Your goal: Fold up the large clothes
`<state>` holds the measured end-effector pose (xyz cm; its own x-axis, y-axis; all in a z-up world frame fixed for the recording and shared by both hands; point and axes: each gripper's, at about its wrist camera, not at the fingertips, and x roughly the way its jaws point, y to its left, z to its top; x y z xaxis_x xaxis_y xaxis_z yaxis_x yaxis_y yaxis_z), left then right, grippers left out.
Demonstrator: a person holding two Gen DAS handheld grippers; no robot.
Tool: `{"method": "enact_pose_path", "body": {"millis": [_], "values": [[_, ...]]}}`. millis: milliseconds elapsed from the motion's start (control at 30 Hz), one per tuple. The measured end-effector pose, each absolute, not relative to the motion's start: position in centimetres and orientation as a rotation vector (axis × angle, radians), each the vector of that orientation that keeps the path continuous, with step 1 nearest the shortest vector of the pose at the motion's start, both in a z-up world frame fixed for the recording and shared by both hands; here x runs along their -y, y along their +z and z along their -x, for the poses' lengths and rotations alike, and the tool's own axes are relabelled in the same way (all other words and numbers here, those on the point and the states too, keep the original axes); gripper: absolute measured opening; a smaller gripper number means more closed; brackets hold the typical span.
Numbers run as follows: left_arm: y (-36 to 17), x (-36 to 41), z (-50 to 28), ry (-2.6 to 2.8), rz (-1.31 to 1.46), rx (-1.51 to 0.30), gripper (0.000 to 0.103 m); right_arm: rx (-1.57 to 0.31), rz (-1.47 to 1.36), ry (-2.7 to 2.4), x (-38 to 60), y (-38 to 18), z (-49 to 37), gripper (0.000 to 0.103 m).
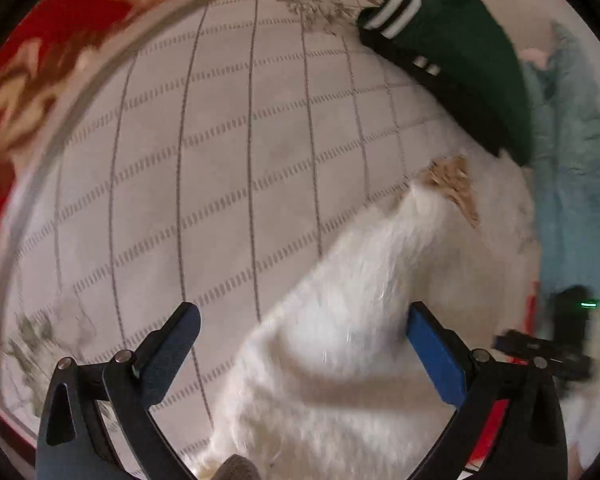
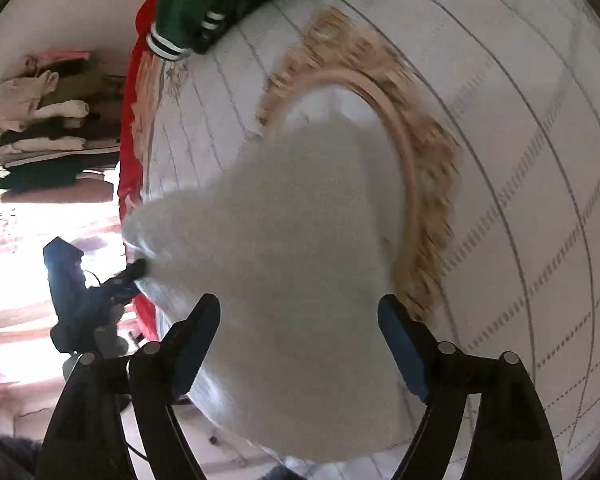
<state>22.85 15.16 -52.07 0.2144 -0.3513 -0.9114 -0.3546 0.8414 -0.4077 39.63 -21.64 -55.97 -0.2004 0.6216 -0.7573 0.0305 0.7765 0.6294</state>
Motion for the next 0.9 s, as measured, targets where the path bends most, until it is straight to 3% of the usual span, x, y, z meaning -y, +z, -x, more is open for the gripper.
{"method": "enact_pose_path", "body": {"millis": [167, 333, 367, 433, 467, 533, 567, 900], "values": [[-53.7, -14.7, -20.5, -0.061, 0.603, -1.418, 0.103, -1.778, -0.799, 0.729, 23.0, -63.2, -36.1, 0.093], [-56.0, -13.4, -20.6, -0.131, 0.624, -1.429, 0.101, -1.758, -0.849, 0.938, 19.5, -64.7, -36.3, 0.096], [-55.8, -13.1, -20.9, -0.148, 0.618, -1.415, 0.097, -1.761, -0.820, 0.959, 18.8, -64.4, -36.3, 0.096], [-55.1, -12.5, -21.5, -0.141, 0.571, -1.394, 0.071, -1.739, -0.787, 1.000, 17.4, -64.2, -36.2, 0.095], [-54.5, -12.4, -21.6, -0.131, 0.536, -1.372, 0.060, -1.721, -0.775, 1.003, 16.9, -64.0, -36.1, 0.086], [-53.6, -12.8, -21.8, -0.114, 0.511, -1.348, 0.024, -1.676, -0.793, 0.971, 16.5, -63.5, -36.0, 0.065], [-53.0, -13.2, -21.9, -0.108, 0.508, -1.332, 0.019, -1.657, -0.818, 0.961, 16.5, -63.3, -35.9, 0.060], [-47.4, -15.9, -23.1, -0.088, 0.480, -1.235, 0.014, -1.569, -0.879, 0.882, 12.8, -58.1, -36.0, 0.053]]}}
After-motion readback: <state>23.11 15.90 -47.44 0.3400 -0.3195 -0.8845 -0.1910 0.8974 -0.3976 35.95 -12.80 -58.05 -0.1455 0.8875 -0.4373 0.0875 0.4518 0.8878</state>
